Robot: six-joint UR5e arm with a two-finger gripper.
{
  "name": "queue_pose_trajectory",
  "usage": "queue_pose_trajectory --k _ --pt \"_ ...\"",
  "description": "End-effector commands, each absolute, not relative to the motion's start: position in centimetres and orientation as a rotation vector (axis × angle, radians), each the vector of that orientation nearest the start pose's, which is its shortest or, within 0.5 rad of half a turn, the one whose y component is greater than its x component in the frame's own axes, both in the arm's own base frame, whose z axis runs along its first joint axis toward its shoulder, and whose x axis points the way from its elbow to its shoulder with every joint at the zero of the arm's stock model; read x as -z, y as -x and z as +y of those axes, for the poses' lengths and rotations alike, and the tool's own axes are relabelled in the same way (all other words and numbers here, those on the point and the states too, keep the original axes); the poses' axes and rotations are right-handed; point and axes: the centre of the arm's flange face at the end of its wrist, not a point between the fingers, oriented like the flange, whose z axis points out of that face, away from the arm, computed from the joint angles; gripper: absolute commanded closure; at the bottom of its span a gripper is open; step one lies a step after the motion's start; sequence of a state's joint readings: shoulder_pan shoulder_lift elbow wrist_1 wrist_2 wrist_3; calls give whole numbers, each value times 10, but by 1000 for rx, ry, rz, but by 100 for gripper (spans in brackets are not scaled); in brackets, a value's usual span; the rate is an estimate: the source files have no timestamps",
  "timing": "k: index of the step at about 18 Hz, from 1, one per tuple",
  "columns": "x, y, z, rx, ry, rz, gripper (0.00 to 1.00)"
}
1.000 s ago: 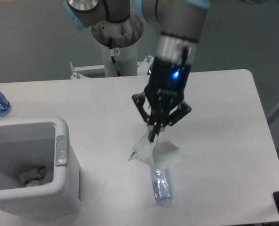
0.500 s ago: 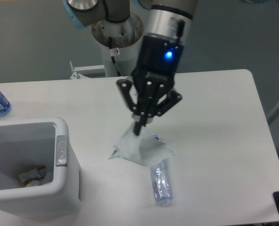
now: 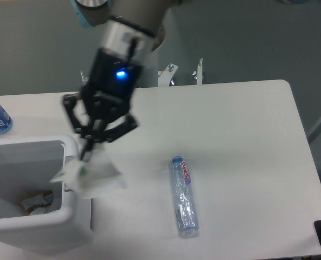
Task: Place the trash in the trash can
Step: 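Lift the tissue and carry it over the white trash bin, then open the gripper to drop the tissue into the bin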
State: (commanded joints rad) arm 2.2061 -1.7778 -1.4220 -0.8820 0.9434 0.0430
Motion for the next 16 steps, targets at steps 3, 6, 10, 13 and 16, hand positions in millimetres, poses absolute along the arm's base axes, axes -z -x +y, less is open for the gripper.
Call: queue_pose_trajectory --k 3,6,10,13,16 --pt "-541 184 620 474 2296 -380 100" --pt "-527 171 633 485 2305 -344 88" --pt "-518 169 640 493 2316 -330 26" --pt "-524 169 637 484 2310 -324 0" --pt "-529 174 635 474 2301 -329 0"
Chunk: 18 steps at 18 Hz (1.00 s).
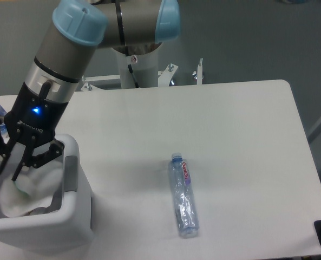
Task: Place the trash in the trash can
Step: 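Open the gripper to drop the tissue into the bin, then move the gripper over the clear plastic water bottle and lower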
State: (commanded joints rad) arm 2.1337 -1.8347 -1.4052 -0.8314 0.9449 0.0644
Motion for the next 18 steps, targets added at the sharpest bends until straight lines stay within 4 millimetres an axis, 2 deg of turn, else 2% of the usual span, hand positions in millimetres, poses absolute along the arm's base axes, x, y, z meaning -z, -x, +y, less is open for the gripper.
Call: queue_pose_trajectory --k 3,7,10,12,14,16,18 --pt "-533 205 625 445 2282 -385 0" --pt "-540 272 600 391 2237 -531 0" --pt "-532 318 579 298 2238 -648 0" --pt "-520 346 569 129 2282 -725 0" --pt "-498 372 571 35 2332 -750 0" --pt "-464 395 575 12 2386 -766 0" --pt "-441 410 572 -70 2449 -757 0"
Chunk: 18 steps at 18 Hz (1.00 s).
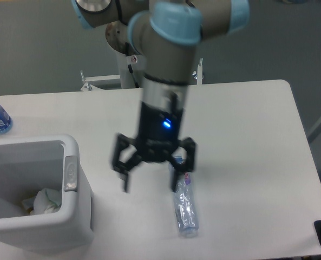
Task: Place the trash in the trash can
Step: 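Move the gripper over the clear plastic water bottle and lower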
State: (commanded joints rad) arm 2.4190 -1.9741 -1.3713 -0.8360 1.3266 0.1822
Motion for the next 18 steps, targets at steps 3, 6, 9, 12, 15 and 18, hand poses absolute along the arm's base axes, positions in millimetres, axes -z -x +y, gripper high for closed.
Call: queue_pose_trajectory --k 3,6,9,12,15,18 --pt "-389 434 578 -113 2553 -736 0" --pt "-353 443 583 -106 2611 -723 0" --pt "-318 447 587 -82 2660 -733 0" --pt "-292 452 588 -118 2717 -728 0" --pt "-262 448 589 -91 2770 -693 0" --pt "-243 437 587 -80 2809 -687 0"
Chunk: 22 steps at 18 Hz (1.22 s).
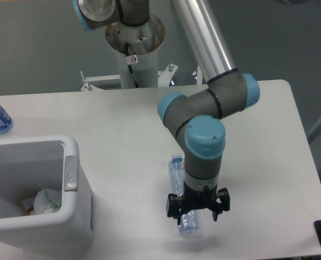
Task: Place the trash in the trash can
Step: 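Move the gripper over the clear plastic water bottle and lower, then close the gripper around the bottle's cap end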
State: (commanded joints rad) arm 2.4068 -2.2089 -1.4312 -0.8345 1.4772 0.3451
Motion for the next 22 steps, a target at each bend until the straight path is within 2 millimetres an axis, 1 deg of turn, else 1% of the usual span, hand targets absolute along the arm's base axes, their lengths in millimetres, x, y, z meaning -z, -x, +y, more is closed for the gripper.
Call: queue_pose_trajectory --k 1,3,6,12,15,17,22 --pt "-242 437 589 -81 2808 -684 0" --pt "-223 439 591 -64 2831 -688 0" --pt "-218 434 596 -67 2848 -664 0" --pt "-208 432 594 -59 2870 -635 0" --pt "-192 437 591 -110 2913 -653 0" --pt "-186 437 592 -123 2925 -655 0" --pt "-184 437 591 -122 2928 -659 1"
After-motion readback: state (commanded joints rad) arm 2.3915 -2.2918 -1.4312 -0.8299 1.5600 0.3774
